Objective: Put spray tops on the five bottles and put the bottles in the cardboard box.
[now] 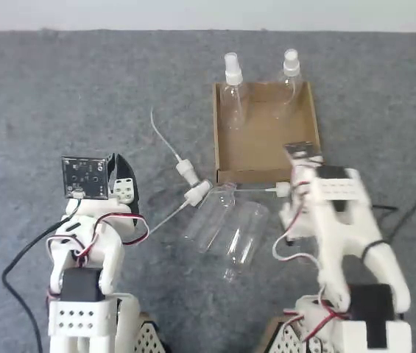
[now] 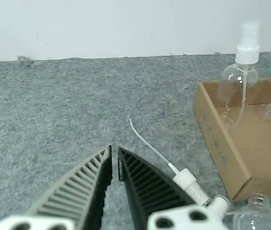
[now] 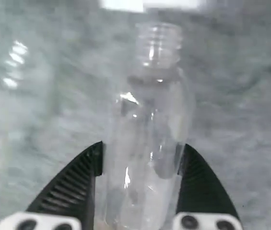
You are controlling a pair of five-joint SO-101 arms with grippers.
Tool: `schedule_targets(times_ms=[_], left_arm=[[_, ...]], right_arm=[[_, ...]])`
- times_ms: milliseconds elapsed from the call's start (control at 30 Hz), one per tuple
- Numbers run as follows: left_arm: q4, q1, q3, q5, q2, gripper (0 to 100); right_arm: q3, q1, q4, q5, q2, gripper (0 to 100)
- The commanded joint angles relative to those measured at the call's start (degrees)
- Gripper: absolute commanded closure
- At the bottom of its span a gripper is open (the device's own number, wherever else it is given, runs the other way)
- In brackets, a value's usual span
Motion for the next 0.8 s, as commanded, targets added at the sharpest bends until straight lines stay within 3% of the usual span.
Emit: schedule_targets(times_ms=[0, 133, 233, 500, 667, 767], left_arm=[[-0.53, 0.09, -2.77, 0.00, -0.44, 99], [1.93, 0.09, -6.55, -3.16, 2.37, 99], [2.81, 0.18, -11.74, -5.01, 11.34, 99], [5.71, 4.40, -29.05, -16.00, 46.42, 98], [5.36, 6.95, -42.07, -18.64, 65.93, 86], [5.27, 8.44, -50.15, -18.73, 76.40, 85]], right_arm=[[-4.04, 13.49, -0.40, 17.67, -2.95, 91.9], [-5.10, 23.96, -2.15, 23.38, -2.95, 91.9], [-5.10, 27.38, -3.65, 26.02, -2.42, 91.9], [-5.10, 28.09, -3.38, 35.60, -2.33, 91.4], [-5.10, 28.00, -3.30, 35.96, -2.33, 91.4], [-4.57, 28.00, -3.30, 35.87, -2.33, 91.4]])
